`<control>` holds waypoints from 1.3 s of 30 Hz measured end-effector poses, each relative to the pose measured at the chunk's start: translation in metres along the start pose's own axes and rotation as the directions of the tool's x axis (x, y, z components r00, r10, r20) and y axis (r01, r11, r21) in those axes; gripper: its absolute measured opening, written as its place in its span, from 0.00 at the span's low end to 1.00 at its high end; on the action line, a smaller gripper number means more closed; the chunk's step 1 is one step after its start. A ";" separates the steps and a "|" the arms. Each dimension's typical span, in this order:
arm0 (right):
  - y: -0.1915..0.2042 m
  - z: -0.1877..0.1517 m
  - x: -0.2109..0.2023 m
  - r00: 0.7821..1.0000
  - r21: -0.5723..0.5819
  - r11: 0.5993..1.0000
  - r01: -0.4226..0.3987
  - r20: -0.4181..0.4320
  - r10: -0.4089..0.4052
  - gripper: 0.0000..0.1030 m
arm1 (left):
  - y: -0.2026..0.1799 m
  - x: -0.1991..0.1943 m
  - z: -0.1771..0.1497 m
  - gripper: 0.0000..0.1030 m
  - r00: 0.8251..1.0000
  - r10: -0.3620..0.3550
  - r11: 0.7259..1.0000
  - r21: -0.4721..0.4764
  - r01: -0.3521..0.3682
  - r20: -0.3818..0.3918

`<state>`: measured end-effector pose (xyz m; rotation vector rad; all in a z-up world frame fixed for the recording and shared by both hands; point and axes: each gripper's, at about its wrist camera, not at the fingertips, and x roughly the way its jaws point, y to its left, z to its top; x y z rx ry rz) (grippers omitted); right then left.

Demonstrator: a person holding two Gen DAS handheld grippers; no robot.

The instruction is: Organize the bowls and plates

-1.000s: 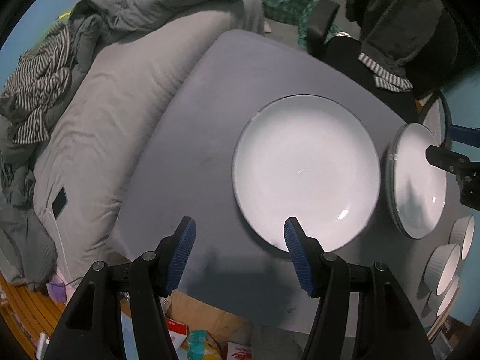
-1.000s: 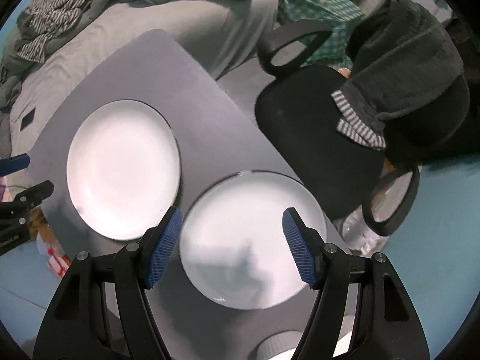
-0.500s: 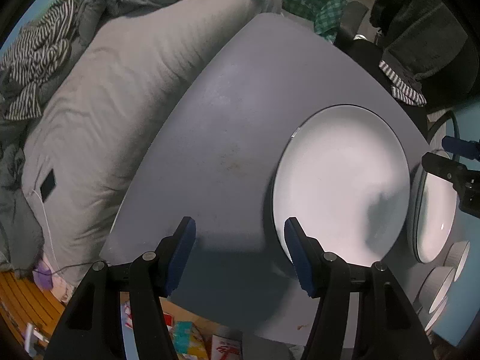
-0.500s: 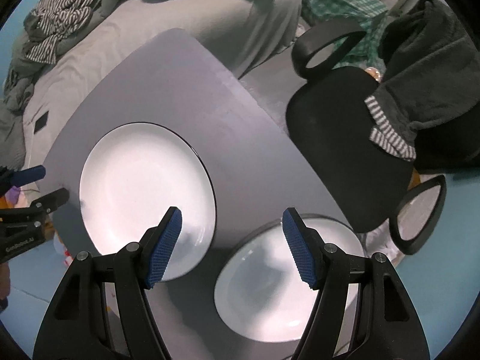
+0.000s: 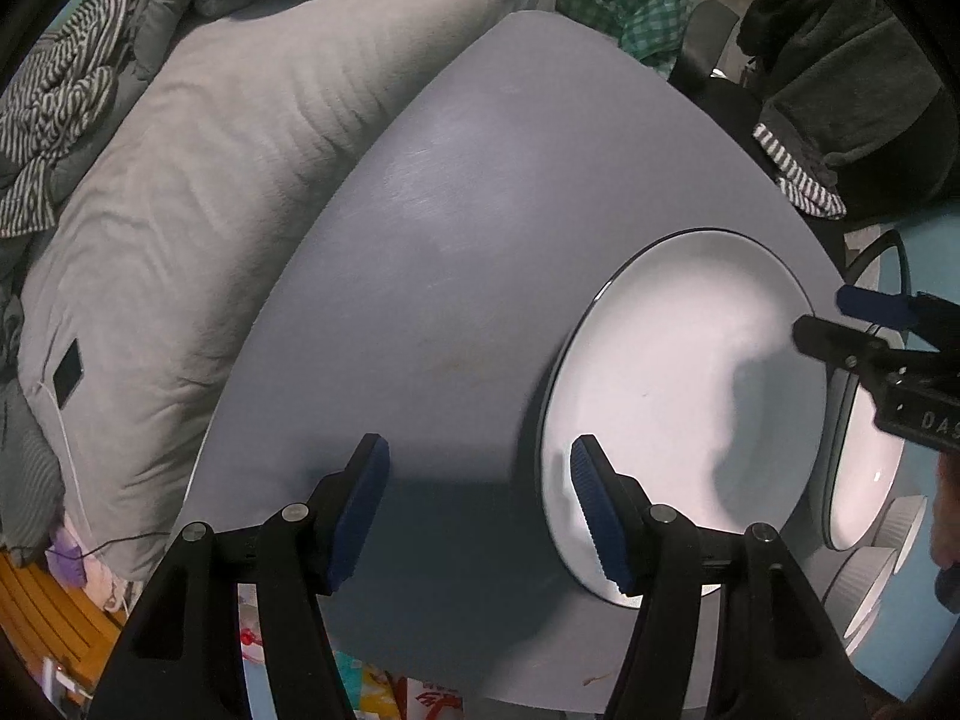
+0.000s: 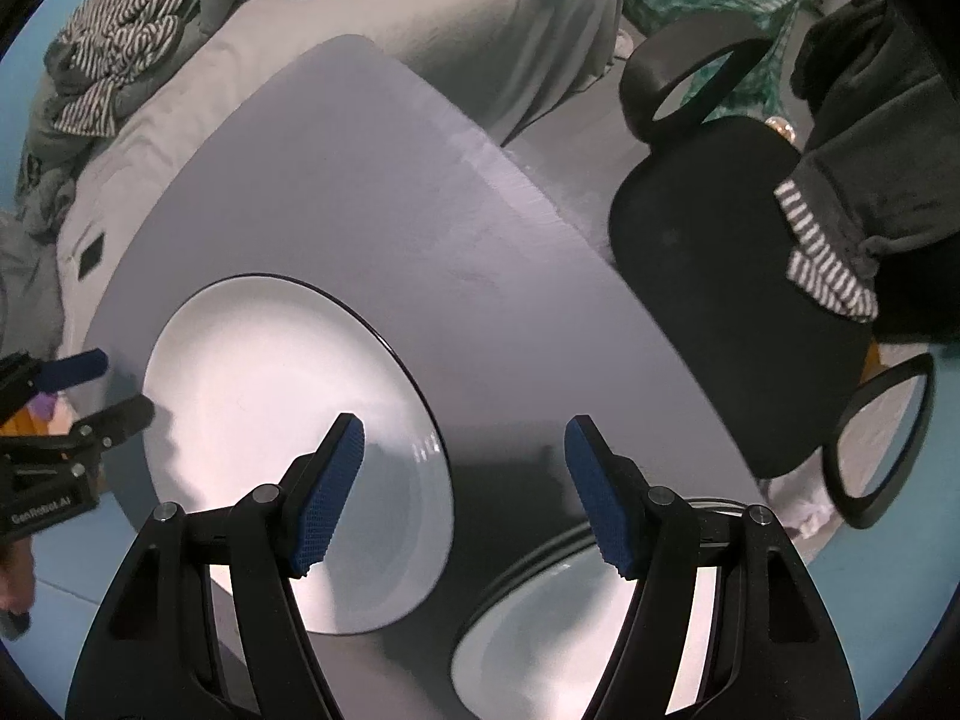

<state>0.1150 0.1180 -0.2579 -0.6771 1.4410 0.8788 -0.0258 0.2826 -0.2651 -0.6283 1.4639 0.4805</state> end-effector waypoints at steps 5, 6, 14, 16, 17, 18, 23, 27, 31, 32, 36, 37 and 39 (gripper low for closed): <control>0.002 0.000 0.006 0.999 0.004 0.999 -0.036 -0.015 0.036 0.67 | -0.001 0.003 0.004 0.62 1.000 -0.013 1.000 -0.006 0.013 -0.006; 0.002 0.000 0.007 0.999 0.008 0.999 -0.040 -0.015 0.040 0.67 | 0.000 0.003 0.004 0.62 1.000 -0.019 1.000 -0.010 0.019 -0.005; -0.005 -0.006 0.016 0.994 0.048 0.993 -0.105 -0.040 0.107 0.49 | 0.005 0.010 0.001 0.59 0.998 -0.063 0.996 -0.061 0.062 -0.012; -0.006 -0.008 0.019 0.991 0.053 0.991 -0.121 -0.048 0.124 0.44 | 0.005 0.011 -0.001 0.52 0.997 -0.072 0.996 -0.057 0.071 -0.016; -0.006 -0.009 0.020 0.990 0.055 0.990 -0.130 -0.051 0.133 0.41 | 0.006 0.011 -0.001 0.49 0.997 -0.074 0.996 -0.057 0.073 -0.021; -0.006 -0.009 0.021 0.988 0.056 0.989 -0.138 -0.055 0.141 0.40 | 0.006 0.012 -0.001 0.43 0.996 -0.079 0.995 -0.060 0.078 -0.027; -0.008 -0.014 0.027 0.982 0.069 0.983 -0.169 -0.074 0.174 0.26 | 0.009 0.016 0.000 0.25 0.990 -0.134 0.987 -0.097 0.129 -0.051; -0.010 -0.017 0.029 0.981 0.084 0.982 -0.170 -0.080 0.177 0.21 | 0.004 0.019 -0.002 0.18 0.986 -0.152 0.985 -0.088 0.146 -0.069; -0.011 -0.020 0.029 0.979 0.092 0.980 -0.179 -0.082 0.186 0.20 | -0.004 0.023 -0.007 0.18 0.981 -0.165 0.985 -0.076 0.158 -0.102; -0.011 -0.020 0.029 0.979 0.091 0.980 -0.177 -0.085 0.185 0.20 | -0.007 0.023 -0.008 0.18 0.981 -0.164 0.985 -0.067 0.158 -0.102; -0.010 -0.018 0.030 0.977 0.095 0.979 -0.179 -0.102 0.189 0.20 | -0.010 0.025 -0.010 0.18 0.985 -0.148 0.988 -0.057 0.143 -0.093; -0.010 -0.017 0.030 0.976 0.095 0.979 -0.181 -0.107 0.191 0.20 | -0.010 0.025 -0.010 0.17 0.984 -0.151 0.987 -0.062 0.146 -0.092; -0.010 -0.016 0.031 0.975 0.094 0.978 -0.184 -0.112 0.194 0.20 | -0.007 0.024 -0.010 0.16 0.983 -0.162 0.986 -0.063 0.157 -0.090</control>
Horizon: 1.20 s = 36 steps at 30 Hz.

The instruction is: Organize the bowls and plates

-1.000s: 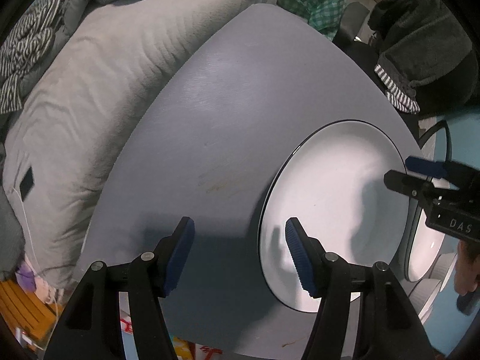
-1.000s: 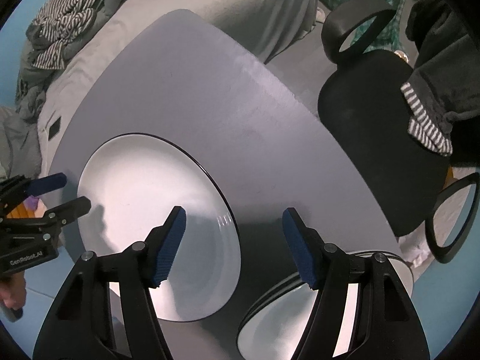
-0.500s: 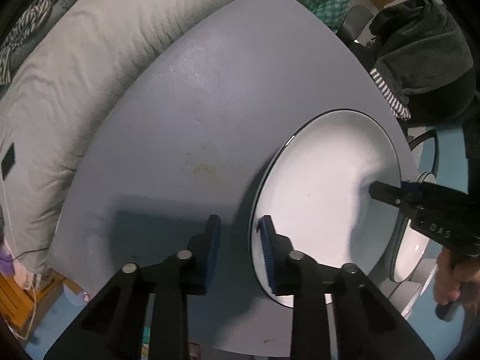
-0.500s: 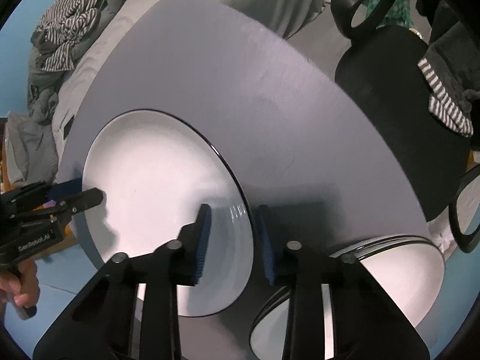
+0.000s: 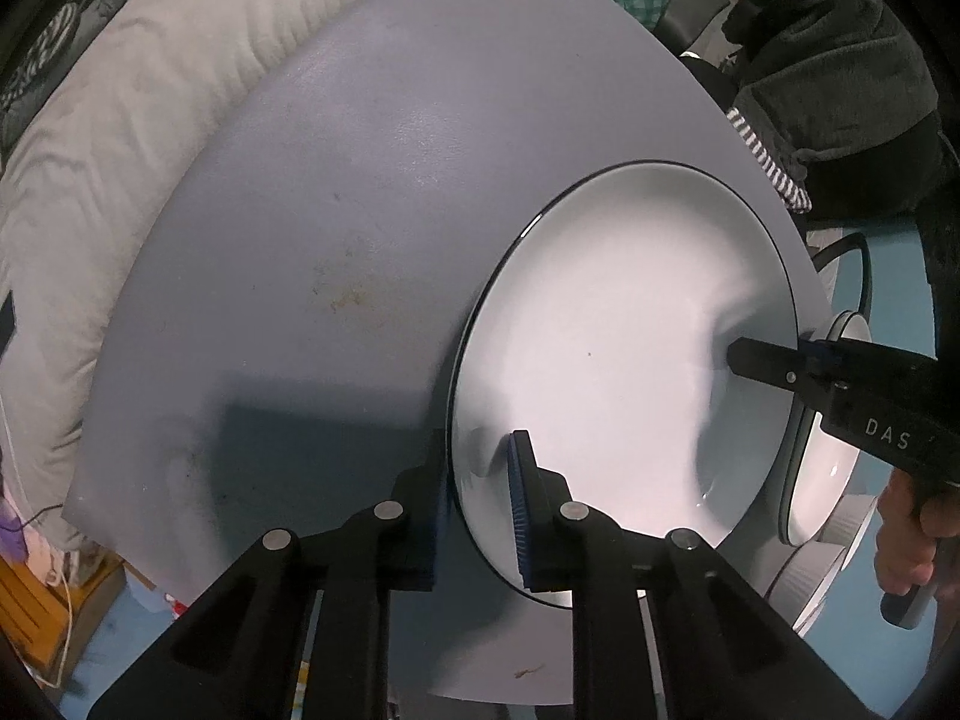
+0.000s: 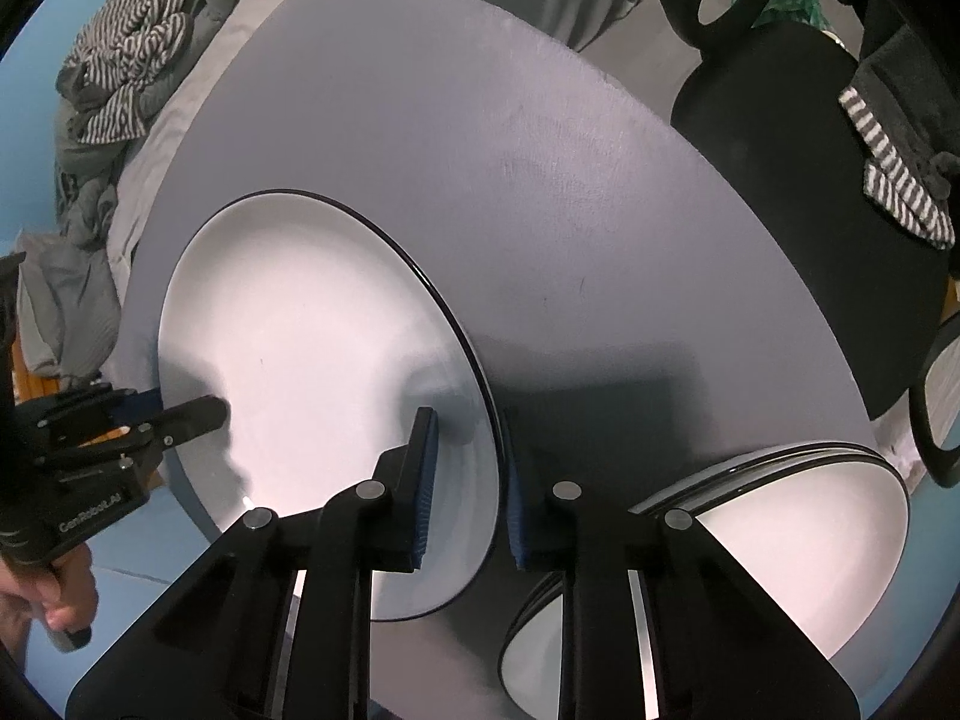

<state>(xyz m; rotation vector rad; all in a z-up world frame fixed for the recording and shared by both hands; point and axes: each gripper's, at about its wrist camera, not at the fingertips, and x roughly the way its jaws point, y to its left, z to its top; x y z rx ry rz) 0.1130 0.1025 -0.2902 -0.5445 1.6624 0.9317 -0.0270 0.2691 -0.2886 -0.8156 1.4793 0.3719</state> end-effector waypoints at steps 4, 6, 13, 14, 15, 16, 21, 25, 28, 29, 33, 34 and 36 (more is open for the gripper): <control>0.000 0.000 0.002 1.000 0.002 1.000 0.002 0.004 -0.002 0.20 | 0.006 -0.002 -0.001 0.15 1.000 -0.019 1.000 -0.001 0.019 0.000; -0.001 -0.001 0.002 1.000 0.018 1.000 0.000 0.005 0.000 0.20 | 0.011 -0.001 0.000 0.15 0.999 -0.042 0.999 -0.032 0.042 -0.008; -0.004 -0.006 0.000 1.000 0.029 1.000 0.001 0.024 -0.001 0.20 | 0.014 -0.003 -0.002 0.15 0.999 -0.045 0.998 -0.043 0.045 0.011; -0.005 -0.006 -0.001 1.000 0.038 0.999 0.001 0.028 -0.002 0.20 | 0.014 -0.004 -0.002 0.15 0.999 -0.043 0.998 -0.045 0.043 0.013; -0.005 -0.007 -0.002 0.999 0.047 0.999 0.001 0.033 -0.003 0.20 | 0.015 -0.004 -0.003 0.15 0.999 -0.040 0.998 -0.048 0.040 0.013; -0.005 -0.008 -0.002 0.999 0.054 0.999 0.002 0.039 -0.004 0.20 | 0.012 -0.003 -0.002 0.15 0.999 -0.037 0.998 -0.051 0.037 0.013; -0.005 -0.012 -0.003 0.999 0.072 0.997 -0.010 0.053 0.006 0.19 | 0.012 -0.003 -0.004 0.16 1.000 -0.023 0.998 -0.055 0.024 0.017; -0.003 -0.015 -0.002 0.998 0.089 0.996 -0.021 0.054 0.017 0.18 | 0.018 -0.005 -0.004 0.16 1.000 -0.017 0.998 -0.061 0.017 0.006; -0.002 -0.017 -0.002 0.998 0.098 0.995 -0.026 0.051 0.021 0.18 | 0.017 -0.004 -0.005 0.16 1.000 -0.018 0.998 -0.056 0.018 0.002; -0.001 -0.017 -0.002 0.998 0.100 0.995 -0.030 0.052 0.024 0.17 | 0.011 -0.001 -0.002 0.16 1.000 -0.019 0.998 -0.058 0.019 0.000; 0.000 -0.019 -0.004 0.999 0.114 0.993 -0.027 0.049 0.021 0.17 | 0.004 0.002 0.000 0.16 1.000 -0.018 0.998 -0.055 0.018 -0.010; 0.001 -0.019 -0.006 0.999 0.114 0.993 -0.020 0.049 0.014 0.17 | 0.004 0.001 0.000 0.16 1.000 -0.017 0.999 -0.052 0.016 -0.009; 0.002 -0.020 -0.006 0.999 0.114 0.993 -0.015 0.051 0.009 0.17 | 0.003 0.001 0.000 0.16 1.000 -0.016 0.999 -0.048 0.016 -0.004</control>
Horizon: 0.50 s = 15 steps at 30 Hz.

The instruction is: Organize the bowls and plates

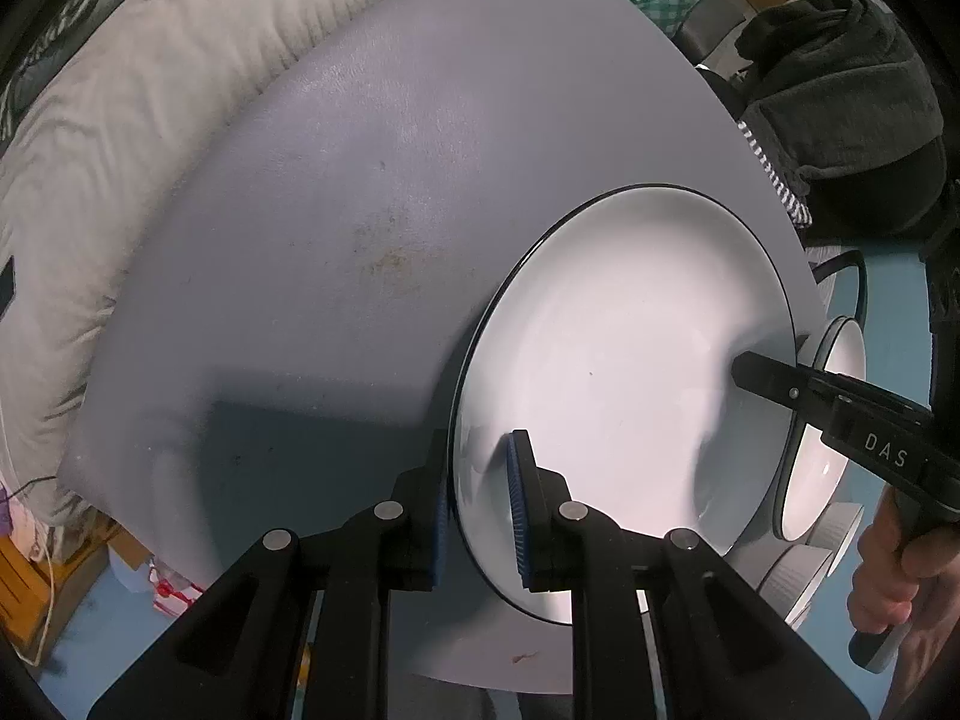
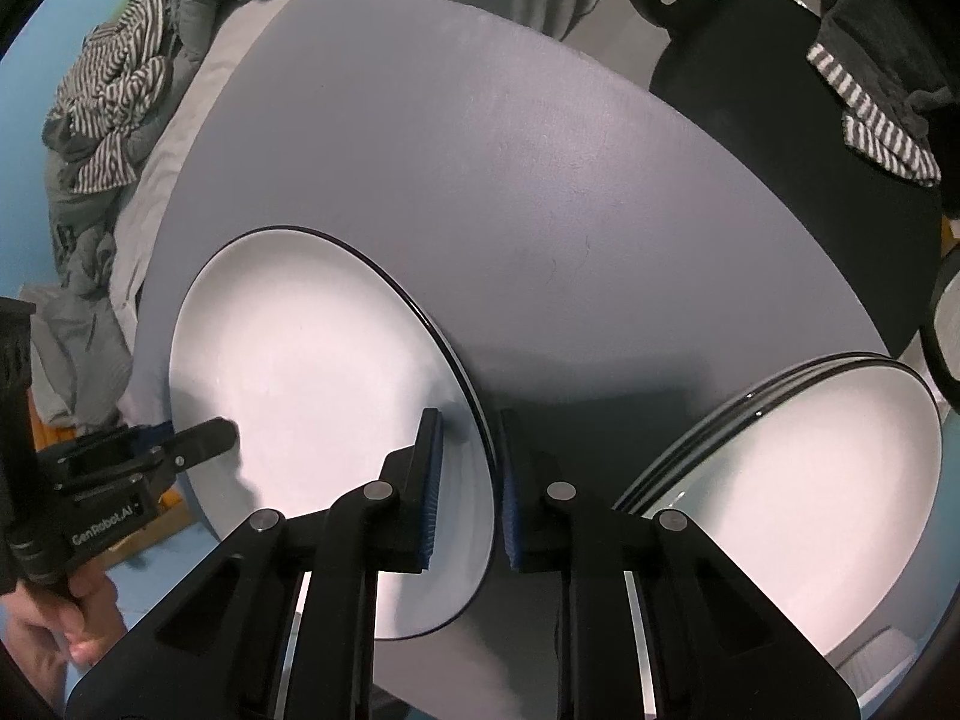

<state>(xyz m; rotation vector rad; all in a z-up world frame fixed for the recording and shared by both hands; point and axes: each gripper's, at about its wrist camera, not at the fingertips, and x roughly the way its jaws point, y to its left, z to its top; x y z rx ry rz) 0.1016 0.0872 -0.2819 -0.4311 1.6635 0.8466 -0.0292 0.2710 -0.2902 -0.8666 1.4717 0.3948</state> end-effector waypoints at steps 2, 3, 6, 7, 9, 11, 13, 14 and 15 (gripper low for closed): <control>0.001 -0.001 0.000 1.000 -0.002 1.000 -0.003 0.006 0.003 0.17 | -0.001 -0.001 -0.001 0.16 1.000 0.002 1.000 0.004 -0.002 0.007; 0.001 -0.002 0.000 1.000 -0.002 1.000 -0.005 0.007 0.005 0.17 | -0.002 -0.002 -0.001 0.16 1.000 0.003 1.000 0.008 -0.003 0.011; 0.003 -0.004 -0.003 1.000 -0.009 1.000 -0.004 0.016 0.004 0.17 | -0.007 -0.006 -0.003 0.16 1.000 0.001 1.000 0.016 -0.002 0.024; 0.003 -0.005 -0.005 1.000 -0.010 1.000 -0.005 0.020 0.005 0.17 | -0.011 -0.006 -0.003 0.16 1.000 0.002 1.000 0.018 -0.002 0.028; 0.004 -0.006 -0.009 1.000 -0.012 1.000 -0.007 0.026 0.007 0.16 | -0.017 -0.010 -0.004 0.16 0.999 0.008 0.999 0.036 -0.010 0.044; 0.004 -0.007 -0.013 0.999 -0.022 1.000 -0.009 0.031 0.010 0.16 | -0.024 -0.012 -0.005 0.16 0.999 0.011 0.999 0.053 -0.014 0.052; 0.003 -0.009 -0.017 0.999 -0.020 1.000 -0.011 0.039 0.012 0.16 | -0.028 -0.013 -0.006 0.16 0.998 0.011 0.998 0.066 -0.015 0.057; 0.002 -0.010 -0.018 0.999 -0.020 1.000 -0.012 0.044 0.013 0.16 | -0.030 -0.014 -0.006 0.16 0.998 0.011 0.997 0.071 -0.015 0.059; 0.001 -0.012 -0.020 0.999 -0.019 1.000 -0.013 0.050 0.014 0.16 | -0.033 -0.014 -0.007 0.16 0.998 0.010 0.997 0.075 -0.014 0.061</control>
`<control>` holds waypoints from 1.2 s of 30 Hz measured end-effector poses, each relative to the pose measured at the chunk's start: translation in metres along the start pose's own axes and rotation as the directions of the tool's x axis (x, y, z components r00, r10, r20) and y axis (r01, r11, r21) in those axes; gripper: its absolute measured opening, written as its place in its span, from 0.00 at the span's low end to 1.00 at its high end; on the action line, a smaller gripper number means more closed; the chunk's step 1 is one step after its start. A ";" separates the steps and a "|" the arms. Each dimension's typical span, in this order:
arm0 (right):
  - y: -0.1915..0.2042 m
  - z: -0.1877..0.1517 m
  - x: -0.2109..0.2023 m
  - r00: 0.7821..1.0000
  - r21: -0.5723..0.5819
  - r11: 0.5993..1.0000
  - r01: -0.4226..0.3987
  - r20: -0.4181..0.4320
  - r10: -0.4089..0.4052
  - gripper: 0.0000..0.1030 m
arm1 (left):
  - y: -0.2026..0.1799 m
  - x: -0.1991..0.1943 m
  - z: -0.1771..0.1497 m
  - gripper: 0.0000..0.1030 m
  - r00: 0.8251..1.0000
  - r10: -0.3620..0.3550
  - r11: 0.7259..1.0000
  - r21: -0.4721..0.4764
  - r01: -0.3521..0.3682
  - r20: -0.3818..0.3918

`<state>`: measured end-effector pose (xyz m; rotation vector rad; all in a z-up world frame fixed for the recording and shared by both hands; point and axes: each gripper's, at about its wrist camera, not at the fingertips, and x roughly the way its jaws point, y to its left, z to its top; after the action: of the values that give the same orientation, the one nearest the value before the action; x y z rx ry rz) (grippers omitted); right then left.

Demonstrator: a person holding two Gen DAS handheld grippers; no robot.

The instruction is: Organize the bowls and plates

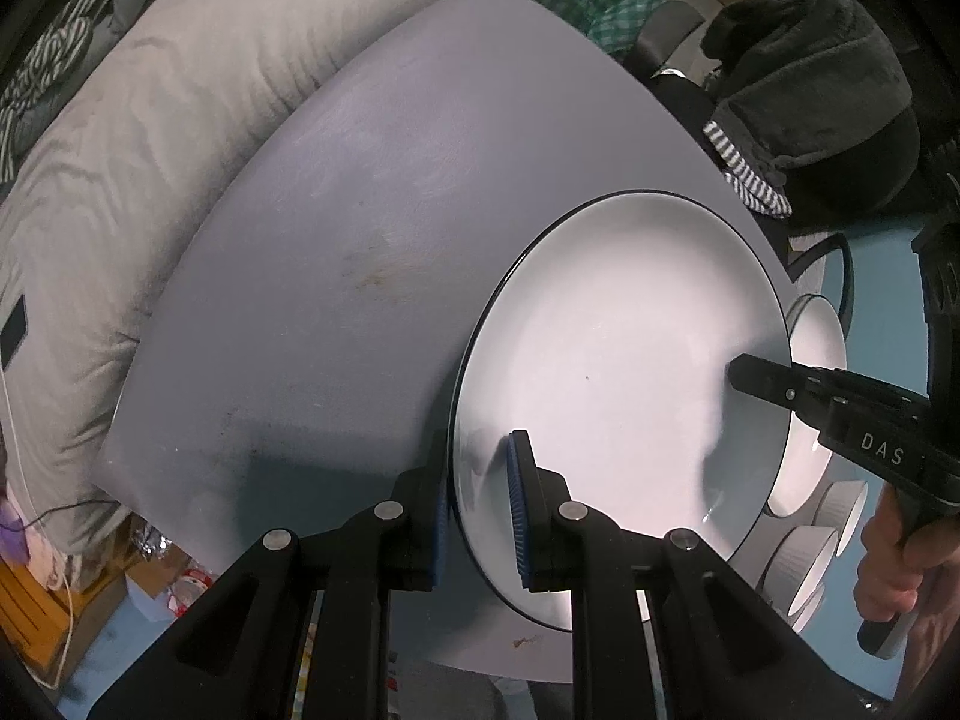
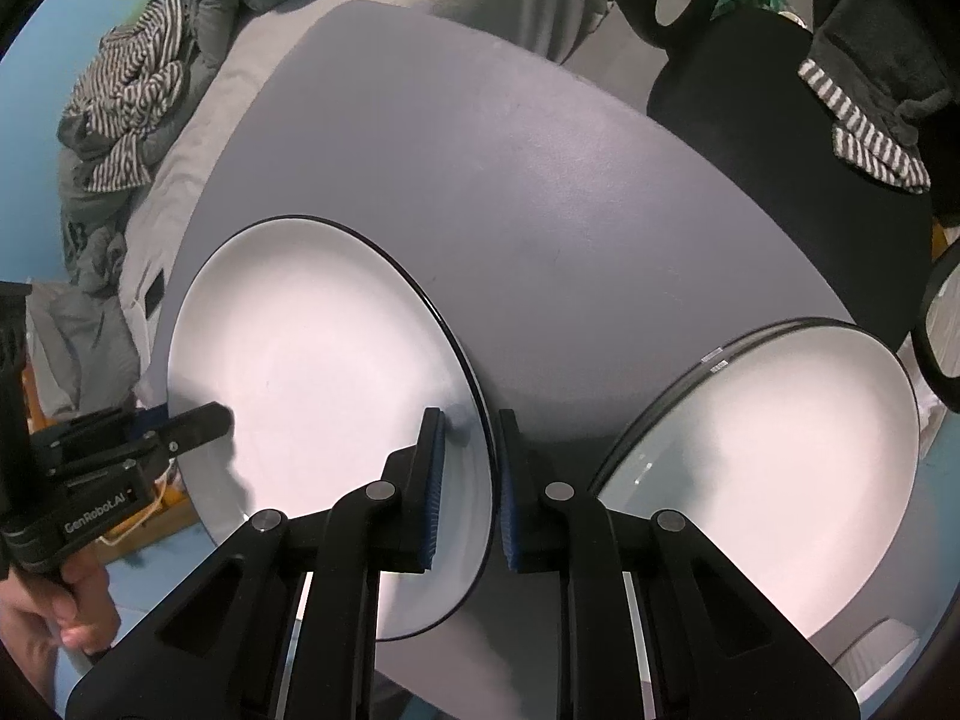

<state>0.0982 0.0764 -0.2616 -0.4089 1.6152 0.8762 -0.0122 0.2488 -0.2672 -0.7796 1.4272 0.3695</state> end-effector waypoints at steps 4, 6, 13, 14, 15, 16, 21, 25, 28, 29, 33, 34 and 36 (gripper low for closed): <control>-0.004 -0.006 -0.010 1.000 0.014 1.000 -0.004 0.021 0.004 0.15 | -0.004 -0.004 -0.002 0.16 1.000 -0.015 1.000 0.014 0.015 0.006; -0.006 -0.009 -0.014 1.000 0.020 1.000 -0.005 0.029 0.004 0.15 | -0.011 -0.007 -0.001 0.16 1.000 -0.022 0.999 0.026 0.022 0.012; -0.019 -0.018 -0.033 0.998 0.039 0.999 0.001 0.060 -0.004 0.15 | -0.031 -0.013 0.003 0.16 0.999 -0.039 0.996 0.076 0.038 0.017; -0.021 -0.019 -0.035 0.998 0.044 0.999 0.001 0.065 -0.004 0.15 | -0.036 -0.013 0.005 0.16 0.999 -0.039 0.996 0.084 0.038 0.017; -0.025 -0.021 -0.037 0.997 0.053 0.999 0.001 0.071 -0.005 0.15 | -0.040 -0.014 0.005 0.16 0.999 -0.040 0.995 0.090 0.038 0.018; -0.029 -0.023 -0.041 0.997 0.063 0.998 0.000 0.078 -0.005 0.15 | -0.044 -0.014 0.006 0.16 0.999 -0.041 0.995 0.097 0.039 0.018; -0.047 -0.031 -0.051 0.995 0.104 0.995 -0.004 0.097 -0.006 0.15 | -0.062 -0.013 0.008 0.16 0.999 -0.044 0.989 0.140 0.042 0.012; -0.061 -0.039 -0.060 0.994 0.133 0.991 0.000 0.110 -0.015 0.15 | -0.079 -0.010 0.008 0.16 0.999 -0.042 0.984 0.176 0.041 0.005; -0.072 -0.044 -0.065 0.993 0.154 0.988 -0.001 0.118 -0.017 0.15 | -0.094 -0.009 0.006 0.16 0.999 -0.041 0.979 0.198 0.040 0.000; -0.077 -0.047 -0.066 0.993 0.161 0.987 -0.002 0.120 -0.018 0.15 | -0.099 -0.009 0.005 0.16 0.999 -0.041 0.977 0.207 0.040 -0.001; -0.096 -0.055 -0.072 0.992 0.189 0.982 -0.011 0.126 -0.013 0.15 | -0.118 -0.005 0.004 0.16 0.999 -0.041 0.973 0.225 0.042 -0.009; -0.101 -0.058 -0.073 0.992 0.197 0.980 -0.013 0.128 -0.012 0.15 | -0.120 -0.005 0.003 0.16 0.999 -0.040 0.972 0.230 0.041 -0.011; -0.109 -0.060 -0.075 0.991 0.208 0.978 -0.015 0.130 -0.012 0.15 | -0.128 -0.002 0.001 0.16 0.999 -0.034 0.970 0.239 0.037 -0.016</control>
<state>0.1503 -0.0544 -0.2233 -0.1988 1.5676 0.7108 0.0726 0.1592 -0.2325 -0.6108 1.4353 0.1611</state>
